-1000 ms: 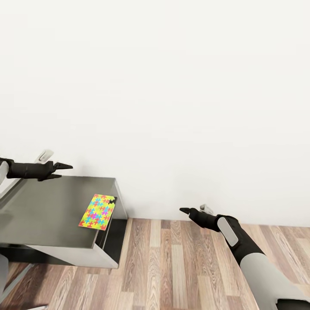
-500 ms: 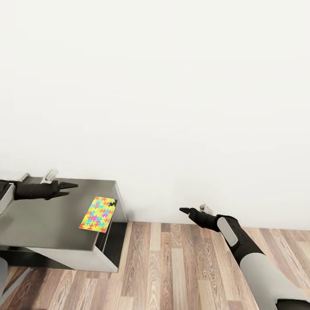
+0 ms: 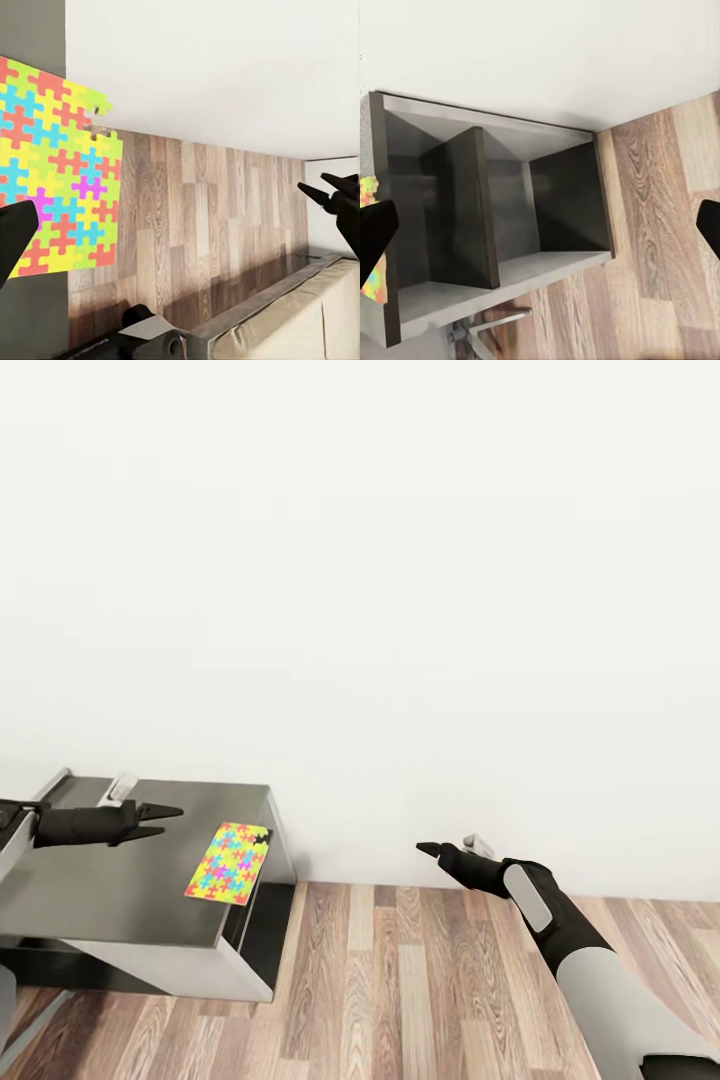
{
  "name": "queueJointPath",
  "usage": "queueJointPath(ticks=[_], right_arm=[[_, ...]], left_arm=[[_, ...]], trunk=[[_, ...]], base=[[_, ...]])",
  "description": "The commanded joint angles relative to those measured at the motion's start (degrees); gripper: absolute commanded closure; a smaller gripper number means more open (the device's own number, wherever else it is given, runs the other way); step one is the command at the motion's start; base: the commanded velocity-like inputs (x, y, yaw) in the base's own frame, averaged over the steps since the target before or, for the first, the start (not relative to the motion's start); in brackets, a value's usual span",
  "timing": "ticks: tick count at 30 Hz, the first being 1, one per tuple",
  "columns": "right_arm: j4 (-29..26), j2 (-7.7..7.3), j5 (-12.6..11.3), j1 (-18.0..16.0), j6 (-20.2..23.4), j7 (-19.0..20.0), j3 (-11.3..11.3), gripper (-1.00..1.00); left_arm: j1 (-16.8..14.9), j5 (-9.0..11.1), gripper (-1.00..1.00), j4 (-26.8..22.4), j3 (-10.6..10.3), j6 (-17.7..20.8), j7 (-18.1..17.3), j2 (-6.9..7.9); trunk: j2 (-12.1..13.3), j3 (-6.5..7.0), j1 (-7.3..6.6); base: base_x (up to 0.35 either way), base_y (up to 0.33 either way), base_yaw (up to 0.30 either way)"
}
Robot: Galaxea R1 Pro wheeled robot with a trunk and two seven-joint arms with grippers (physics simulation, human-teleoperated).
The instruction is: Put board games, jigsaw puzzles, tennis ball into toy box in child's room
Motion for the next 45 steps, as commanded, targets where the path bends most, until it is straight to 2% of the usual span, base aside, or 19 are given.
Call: queueJointPath(ticks=[1,24,43,45], right_arm=[[0.0,-0.02,-0.1,0.0,0.2,0.0,0.1,-1.0],[0.0,0.46,0.4,0.0,-0.3,0.0,0.1,-1.0],[-0.1,0.57,0.4,0.0,-0.5,0.0,0.3,-1.0],[0.6,1.23,-0.3,0.0,0.1,0.7,0.3,-1.0]], left_arm=[[0.0,0.3,-1.0,0.0,-0.2,0.3,-0.1,0.05],[1.2,0.3,-1.0,-1.1,-0.2,0.5,-0.5,0.92],[1.3,0.3,-1.0,-1.2,-0.1,0.6,-0.5,1.0],[0.6,0.4,-1.0,-1.8,-0.5,1.3,-1.1,1.07]], trunk=[[-0.1,-0.02,0.04],[-0.1,2.04,0.04],[-0.1,2.17,0.04],[-0.1,2.17,0.04]], base=[[0.0,0.0,0.0],[0.0,0.0,0.0],[0.0,0.0,0.0],[0.0,0.0,0.0]])
